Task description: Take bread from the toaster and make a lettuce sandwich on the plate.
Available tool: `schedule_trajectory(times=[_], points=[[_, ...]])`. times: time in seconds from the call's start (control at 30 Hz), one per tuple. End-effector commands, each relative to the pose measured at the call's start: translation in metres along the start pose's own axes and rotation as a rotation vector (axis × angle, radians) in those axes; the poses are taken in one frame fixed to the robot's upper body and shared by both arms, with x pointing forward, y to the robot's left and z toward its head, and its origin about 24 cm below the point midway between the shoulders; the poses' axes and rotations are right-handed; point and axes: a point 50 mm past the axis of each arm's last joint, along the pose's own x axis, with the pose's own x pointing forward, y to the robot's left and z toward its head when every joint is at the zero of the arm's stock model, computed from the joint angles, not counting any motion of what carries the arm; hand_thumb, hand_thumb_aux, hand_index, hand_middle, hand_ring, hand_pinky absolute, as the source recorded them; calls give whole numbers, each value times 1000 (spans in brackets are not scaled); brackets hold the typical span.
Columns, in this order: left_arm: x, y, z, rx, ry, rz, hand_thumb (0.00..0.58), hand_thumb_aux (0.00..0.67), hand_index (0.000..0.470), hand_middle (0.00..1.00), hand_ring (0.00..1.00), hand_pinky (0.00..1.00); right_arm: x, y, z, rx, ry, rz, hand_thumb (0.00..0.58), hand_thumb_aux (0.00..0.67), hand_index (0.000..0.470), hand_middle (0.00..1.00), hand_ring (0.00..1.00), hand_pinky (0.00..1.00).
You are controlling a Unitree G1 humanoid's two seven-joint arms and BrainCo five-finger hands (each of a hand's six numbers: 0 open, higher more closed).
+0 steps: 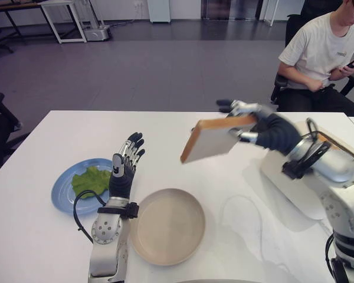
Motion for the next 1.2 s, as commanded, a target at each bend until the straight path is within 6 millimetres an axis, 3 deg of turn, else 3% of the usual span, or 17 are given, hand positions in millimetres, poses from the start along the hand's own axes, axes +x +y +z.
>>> schedule_trajectory(times=[0.03,0.23,0.37,0.67,0.7,0.73,0.77,1.07,1.2], points=[[0,-1,0,7,7,2,0,0,0,0,0,0,9,38,-28,83,147,208,580,670,470,0,0,0],[0,-1,2,4,3,10,0,0,0,0,0,0,28,72,-62,107,271,302,580,670,470,0,0,0],[0,-3,2,1,2,8,0,0,0,0,0,0,39,88,-69,134,281,317,580,670,470,0,0,0],[-1,-4,3,-2,1,12,0,0,0,0,0,0,45,89,-92,13,358,316,580,670,470,0,0,0],[-1,-4,3,-2,2,13,0,0,0,0,0,0,45,87,-92,-14,348,305,556,533,374,0,0,0],[-1,-4,3,-3,2,13,0,0,0,0,0,0,47,86,-91,-49,334,292,58,34,24,0,0,0],[-1,-3,3,-3,2,13,0,0,0,0,0,0,49,85,-88,-69,304,280,0,0,0,0,0,0],[-1,-2,3,-1,1,14,0,0,0,0,0,0,63,73,-40,-117,41,188,0,0,0,0,0,0],[3,5,10,37,-22,10,0,0,0,0,0,0,55,45,-12,-76,-118,18,0,0,0,0,0,0]])
